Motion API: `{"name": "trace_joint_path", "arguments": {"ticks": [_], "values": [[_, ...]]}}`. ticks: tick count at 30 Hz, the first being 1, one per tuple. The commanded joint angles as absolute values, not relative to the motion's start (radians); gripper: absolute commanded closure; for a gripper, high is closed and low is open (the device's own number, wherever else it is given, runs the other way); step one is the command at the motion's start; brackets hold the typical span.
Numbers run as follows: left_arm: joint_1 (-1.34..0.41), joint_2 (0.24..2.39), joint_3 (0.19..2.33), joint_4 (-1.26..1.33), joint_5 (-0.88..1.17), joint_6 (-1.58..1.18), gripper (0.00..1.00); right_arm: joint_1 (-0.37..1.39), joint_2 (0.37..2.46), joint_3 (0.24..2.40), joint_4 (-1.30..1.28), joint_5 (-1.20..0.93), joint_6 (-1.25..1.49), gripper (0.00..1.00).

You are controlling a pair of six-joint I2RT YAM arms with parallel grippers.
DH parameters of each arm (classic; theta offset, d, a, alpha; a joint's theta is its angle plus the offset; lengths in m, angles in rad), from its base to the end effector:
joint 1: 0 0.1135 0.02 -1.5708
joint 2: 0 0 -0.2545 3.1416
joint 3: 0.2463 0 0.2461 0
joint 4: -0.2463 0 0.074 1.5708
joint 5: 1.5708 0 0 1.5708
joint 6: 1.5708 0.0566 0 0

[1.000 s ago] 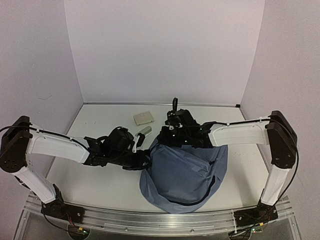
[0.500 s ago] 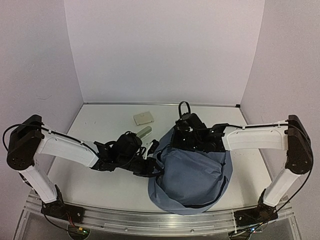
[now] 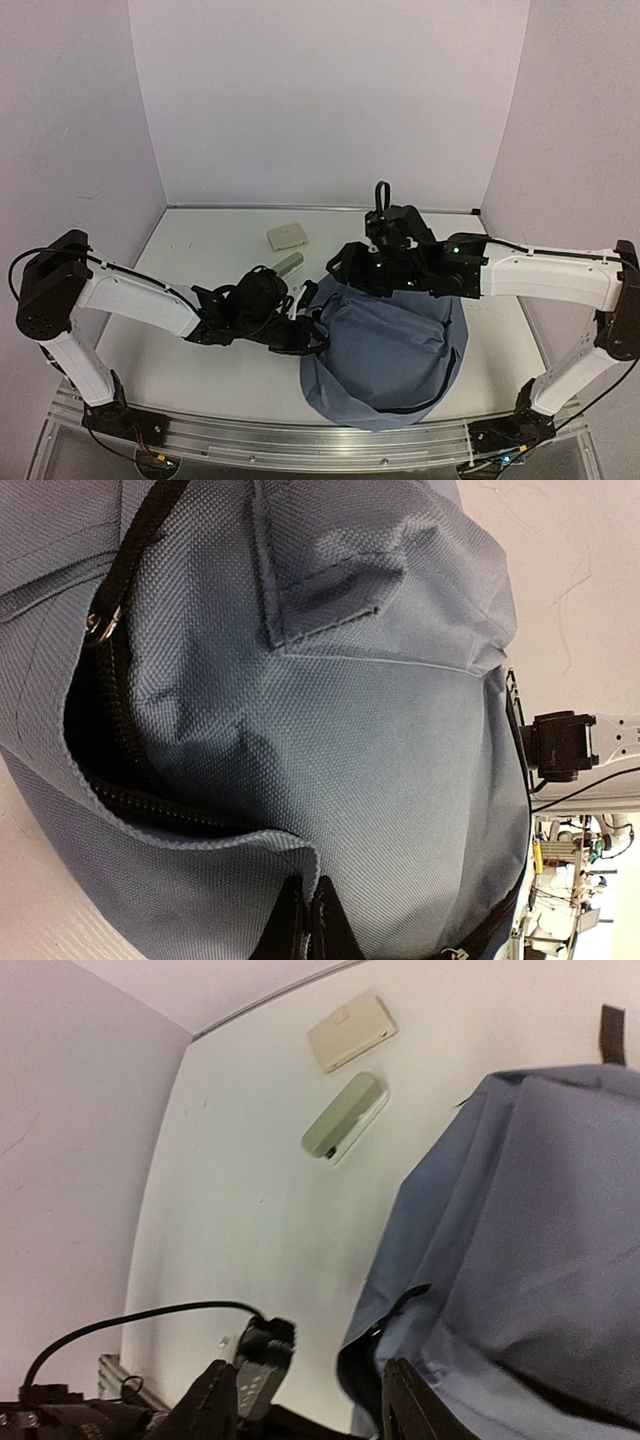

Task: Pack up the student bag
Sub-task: Zip the student bag at the center of the board.

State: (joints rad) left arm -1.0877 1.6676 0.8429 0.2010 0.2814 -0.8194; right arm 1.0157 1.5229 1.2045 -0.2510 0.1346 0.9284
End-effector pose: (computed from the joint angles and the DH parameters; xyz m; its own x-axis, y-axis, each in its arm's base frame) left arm 0.1509 -0.3216 0.1573 -0.8834 0.1729 -0.4356 0.4540 0.5463 -0.7039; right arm 0.1977 0.3044 0.2798 -0.7968 0.2206 -0.5625 -0.2414 0.7373 0.6310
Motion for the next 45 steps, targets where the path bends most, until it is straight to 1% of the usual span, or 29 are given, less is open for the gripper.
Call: {"name": "trace_joint_path", "arguments": {"ticks": [1,9,14,19,39,45], "values": [[-1.091,1.635,0.844,0.219,0.251,-0.824,1.0,1.033,1.551,1.21,-0.163,0.055,1.089,0.53],[-1.092,1.605,0.826,0.215,0.239,-0.819,1.0,1.033,1.593,1.175,-0.158,0.155,1.327,0.61],[-1.092,1.593,0.813,0.217,0.231,-0.818,1.0,1.033,1.628,1.177,-0.164,0.176,1.419,0.64],[-1.093,1.596,0.815,0.219,0.236,-0.815,1.0,1.033,1.689,1.191,-0.183,0.172,1.506,0.64],[-1.095,1.581,0.813,0.199,0.232,-0.797,1.0,1.021,1.871,1.269,-0.238,0.254,1.531,0.68],[-1.097,1.586,0.818,0.196,0.235,-0.798,1.0,1.014,1.933,1.305,-0.248,0.26,1.528,0.71]]}}
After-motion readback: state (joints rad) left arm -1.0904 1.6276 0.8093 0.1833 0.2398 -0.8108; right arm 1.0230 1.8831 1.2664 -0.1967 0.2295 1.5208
